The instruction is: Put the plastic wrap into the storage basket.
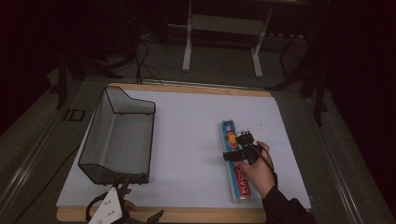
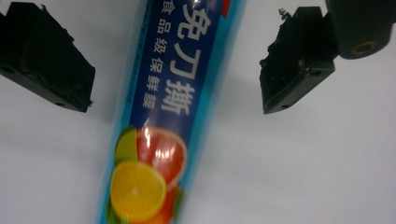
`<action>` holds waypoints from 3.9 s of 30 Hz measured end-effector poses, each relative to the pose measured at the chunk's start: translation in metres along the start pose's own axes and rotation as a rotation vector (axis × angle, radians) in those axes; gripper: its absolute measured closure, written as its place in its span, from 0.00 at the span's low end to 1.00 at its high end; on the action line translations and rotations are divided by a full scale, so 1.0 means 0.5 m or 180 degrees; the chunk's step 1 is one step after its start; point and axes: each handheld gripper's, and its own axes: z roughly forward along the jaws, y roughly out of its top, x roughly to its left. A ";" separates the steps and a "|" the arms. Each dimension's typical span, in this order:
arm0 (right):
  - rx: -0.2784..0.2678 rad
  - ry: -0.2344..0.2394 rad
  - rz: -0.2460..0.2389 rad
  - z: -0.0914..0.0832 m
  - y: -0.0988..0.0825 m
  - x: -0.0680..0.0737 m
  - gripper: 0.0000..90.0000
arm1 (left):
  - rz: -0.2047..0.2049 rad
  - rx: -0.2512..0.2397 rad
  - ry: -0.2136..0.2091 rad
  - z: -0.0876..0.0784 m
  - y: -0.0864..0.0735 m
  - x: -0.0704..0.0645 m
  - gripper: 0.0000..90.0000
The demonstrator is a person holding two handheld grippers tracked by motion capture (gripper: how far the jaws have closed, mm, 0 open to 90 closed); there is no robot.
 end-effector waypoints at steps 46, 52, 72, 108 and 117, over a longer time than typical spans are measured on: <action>0.0582 0.0499 0.0709 0.067 0.010 -0.047 0.35 | 0.0094 0.0089 0.0013 0.007 -0.003 -0.008 0.01; 0.0345 0.0680 0.0803 0.034 0.028 -0.053 0.35 | 0.0103 0.0091 0.0013 0.007 -0.003 -0.009 0.01; -0.0342 0.0784 0.0399 -0.055 0.136 0.057 0.35 | 0.0098 0.0109 0.0021 0.007 -0.005 -0.007 0.01; -0.0855 0.0897 -0.0105 -0.080 0.298 0.352 0.35 | -0.0004 0.0112 0.0136 -0.001 -0.009 -0.010 0.01; -0.1029 0.0916 -0.0191 -0.081 0.327 0.417 0.35 | -0.0083 0.0142 0.0192 -0.004 -0.012 -0.002 0.01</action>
